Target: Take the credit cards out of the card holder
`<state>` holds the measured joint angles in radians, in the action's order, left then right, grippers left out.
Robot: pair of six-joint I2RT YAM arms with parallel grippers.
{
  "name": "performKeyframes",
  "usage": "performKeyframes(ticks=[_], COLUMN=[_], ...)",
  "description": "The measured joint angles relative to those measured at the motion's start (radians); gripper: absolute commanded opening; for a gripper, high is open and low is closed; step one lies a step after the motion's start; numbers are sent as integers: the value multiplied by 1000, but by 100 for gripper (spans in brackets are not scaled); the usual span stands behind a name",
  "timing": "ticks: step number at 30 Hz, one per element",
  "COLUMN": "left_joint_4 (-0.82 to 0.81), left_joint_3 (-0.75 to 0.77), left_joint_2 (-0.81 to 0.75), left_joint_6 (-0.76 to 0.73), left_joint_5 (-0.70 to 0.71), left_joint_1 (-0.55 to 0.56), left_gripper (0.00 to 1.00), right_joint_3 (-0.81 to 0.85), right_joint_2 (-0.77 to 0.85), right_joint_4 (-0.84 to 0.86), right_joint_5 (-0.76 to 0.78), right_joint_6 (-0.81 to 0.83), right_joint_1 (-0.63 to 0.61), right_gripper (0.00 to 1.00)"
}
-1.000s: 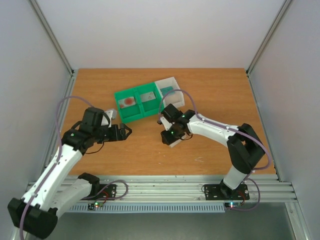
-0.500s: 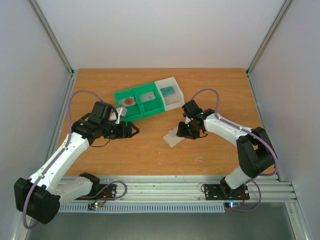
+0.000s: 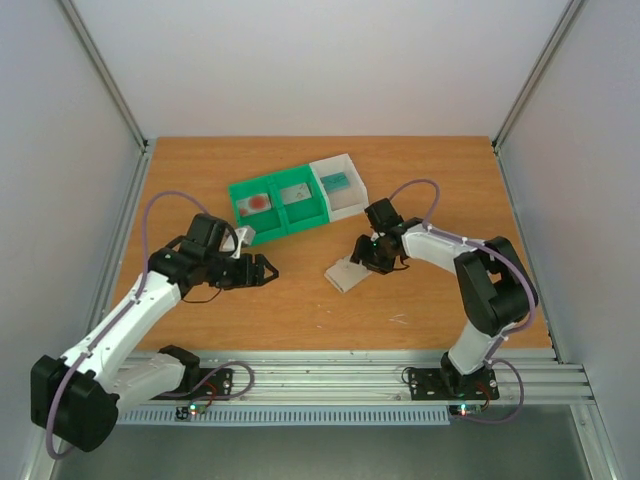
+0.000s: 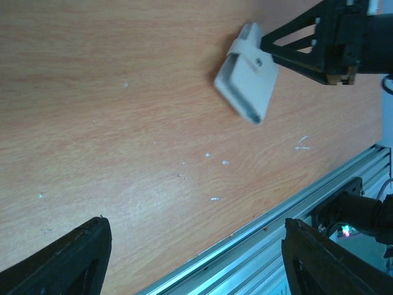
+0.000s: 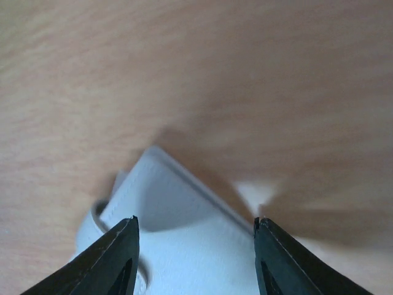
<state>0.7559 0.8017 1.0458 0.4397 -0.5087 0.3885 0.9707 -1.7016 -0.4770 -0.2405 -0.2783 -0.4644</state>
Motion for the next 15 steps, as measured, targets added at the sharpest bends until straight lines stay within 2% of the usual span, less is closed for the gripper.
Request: performKeyframes(ticks=[3, 8, 15], left_joint_4=[-22, -49, -68], left_joint_3=[-6, -31, -37], left_joint_2=[-20, -16, 22], left_joint_6=[18, 50, 77], left_joint_5=[0, 21, 39], left_joint_1=[0, 5, 11], left_gripper=[71, 71, 70], right_joint_3=[18, 87, 158], right_joint_2=[-45, -134, -194], right_joint_4=[52, 154, 153], right_joint_5=[-20, -127, -252], right_joint_6=[12, 106, 255], right_joint_1=[6, -5, -28], right_gripper=[49, 48, 48])
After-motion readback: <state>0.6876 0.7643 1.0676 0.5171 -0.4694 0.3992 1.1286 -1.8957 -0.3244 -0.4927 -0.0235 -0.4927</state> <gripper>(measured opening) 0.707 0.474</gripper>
